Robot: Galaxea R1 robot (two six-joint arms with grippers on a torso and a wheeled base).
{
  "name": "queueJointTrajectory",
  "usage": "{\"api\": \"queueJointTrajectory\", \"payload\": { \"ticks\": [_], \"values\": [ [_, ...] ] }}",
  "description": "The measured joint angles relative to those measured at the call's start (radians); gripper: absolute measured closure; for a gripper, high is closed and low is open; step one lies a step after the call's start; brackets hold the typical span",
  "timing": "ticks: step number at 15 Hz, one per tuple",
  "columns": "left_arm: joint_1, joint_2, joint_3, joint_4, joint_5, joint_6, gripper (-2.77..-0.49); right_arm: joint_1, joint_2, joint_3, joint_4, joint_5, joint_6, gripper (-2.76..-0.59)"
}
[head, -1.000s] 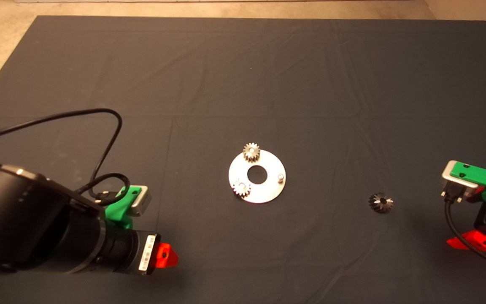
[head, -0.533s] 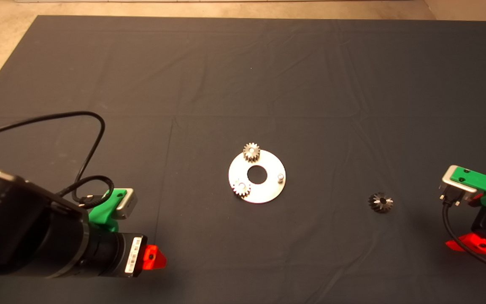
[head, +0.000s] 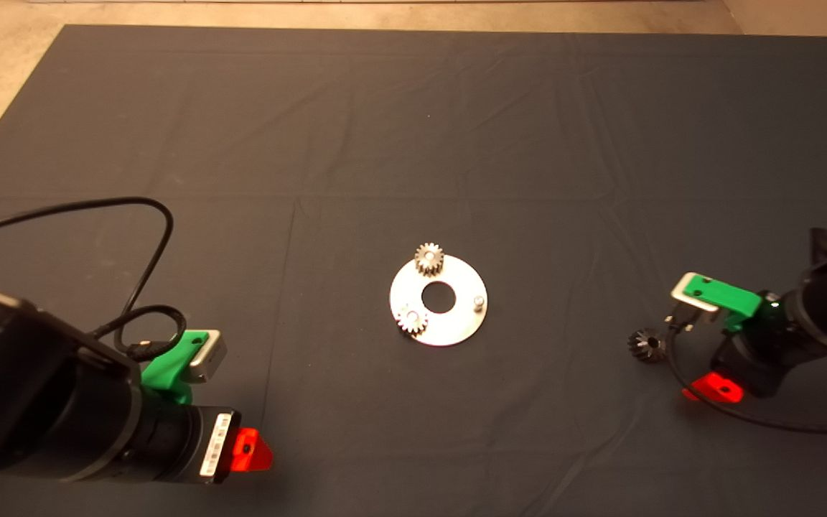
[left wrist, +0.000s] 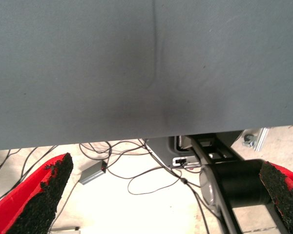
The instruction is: Install three planetary gears onto the carrier pins
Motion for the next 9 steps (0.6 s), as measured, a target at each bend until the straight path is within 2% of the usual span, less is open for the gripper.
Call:
{"api": "queueJointTrajectory", "payload": {
  "ticks": [3,7,9],
  "values": [
    [0.0,-0.063,0.001,-0.002,0.002,0.047,-2.76,-0.007,0.043,-0.046,-0.022,-0.004,0.01,-2.76],
    [0.0,-0.08,0.003,-0.004,0.001,0.078,-2.76,-0.033,0.081,-0.057,-0.029,-0.001,0.011,-2.76],
    [0.0,-0.085,0.003,-0.009,0.001,0.104,-2.76,-0.046,0.093,-0.066,-0.051,-0.005,0.011,-2.76]
  ]
}}
